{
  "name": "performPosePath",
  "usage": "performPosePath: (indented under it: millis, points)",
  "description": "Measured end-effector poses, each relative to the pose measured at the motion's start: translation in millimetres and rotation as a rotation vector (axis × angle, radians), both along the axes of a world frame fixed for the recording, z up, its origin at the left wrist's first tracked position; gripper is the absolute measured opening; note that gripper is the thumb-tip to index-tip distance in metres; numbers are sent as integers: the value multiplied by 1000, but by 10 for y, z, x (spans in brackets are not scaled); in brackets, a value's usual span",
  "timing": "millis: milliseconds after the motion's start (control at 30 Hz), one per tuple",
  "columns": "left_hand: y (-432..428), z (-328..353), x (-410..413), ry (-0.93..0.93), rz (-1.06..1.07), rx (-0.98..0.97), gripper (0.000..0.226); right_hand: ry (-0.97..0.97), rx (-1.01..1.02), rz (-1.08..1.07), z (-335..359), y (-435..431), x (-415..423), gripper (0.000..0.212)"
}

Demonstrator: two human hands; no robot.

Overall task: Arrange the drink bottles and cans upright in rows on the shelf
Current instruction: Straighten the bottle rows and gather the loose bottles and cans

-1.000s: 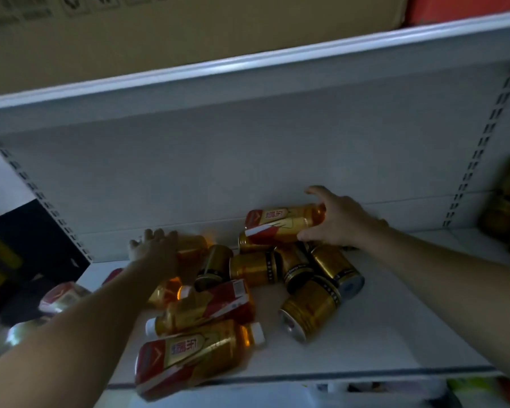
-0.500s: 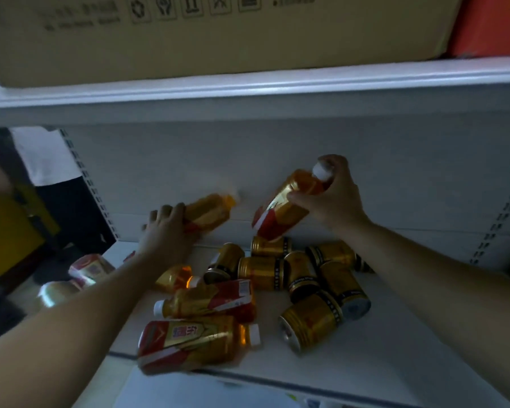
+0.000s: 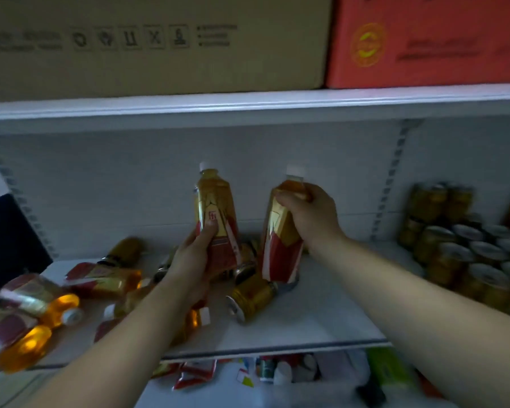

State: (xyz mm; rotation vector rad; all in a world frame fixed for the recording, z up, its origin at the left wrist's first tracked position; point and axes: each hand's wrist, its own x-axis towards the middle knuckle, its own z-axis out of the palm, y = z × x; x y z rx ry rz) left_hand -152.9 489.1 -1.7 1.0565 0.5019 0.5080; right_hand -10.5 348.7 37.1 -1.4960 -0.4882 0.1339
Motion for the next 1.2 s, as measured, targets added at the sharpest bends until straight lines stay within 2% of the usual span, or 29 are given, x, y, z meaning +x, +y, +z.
performPosePath:
  millis: [67, 200, 300, 400, 433, 500, 567, 633, 833, 1033, 1200]
  points:
    - [-203, 0, 87, 16, -126, -42, 57, -1, -21, -109, -27, -327, -44, 12]
    - [-814, 18, 301, 5, -254, -43, 32, 5, 31, -261, -89, -1071, -142, 18]
    - [-1415, 43, 467, -22, -315, -32, 31, -12, -45, -339, -80, -1704, -187, 43]
    - [-2008, 75, 611, -55, -381, 82, 27, -52, -115, -434, -32, -2372, -165, 69]
    - [-2212, 92, 666, -67, -415, 122, 22, -65, -127, -463, -12, -2607, -146, 71]
    - [-2630, 119, 795, -84, -483, 168, 14, -98, -132, -508, 11, -3085, -91, 57]
    - [-3106, 132, 949, -83, -540, 178, 18, -133, -129, -558, 20, -3607, -29, 37]
    - [-3633, 130, 1141, -75, -581, 180, 25, -172, -124, -599, 32, -4143, 45, 27]
    - [-5177, 29, 1798, -52, -617, 265, 42, -206, -215, -678, 61, -5712, 341, 41]
    - [-5869, -187, 2339, 22, -657, 414, 59, -187, -271, -726, -15, -6597, 789, 41]
    - [-6063, -277, 2884, 77, -630, 500, 39, -168, -346, -713, -261, -6842, 1469, 51]
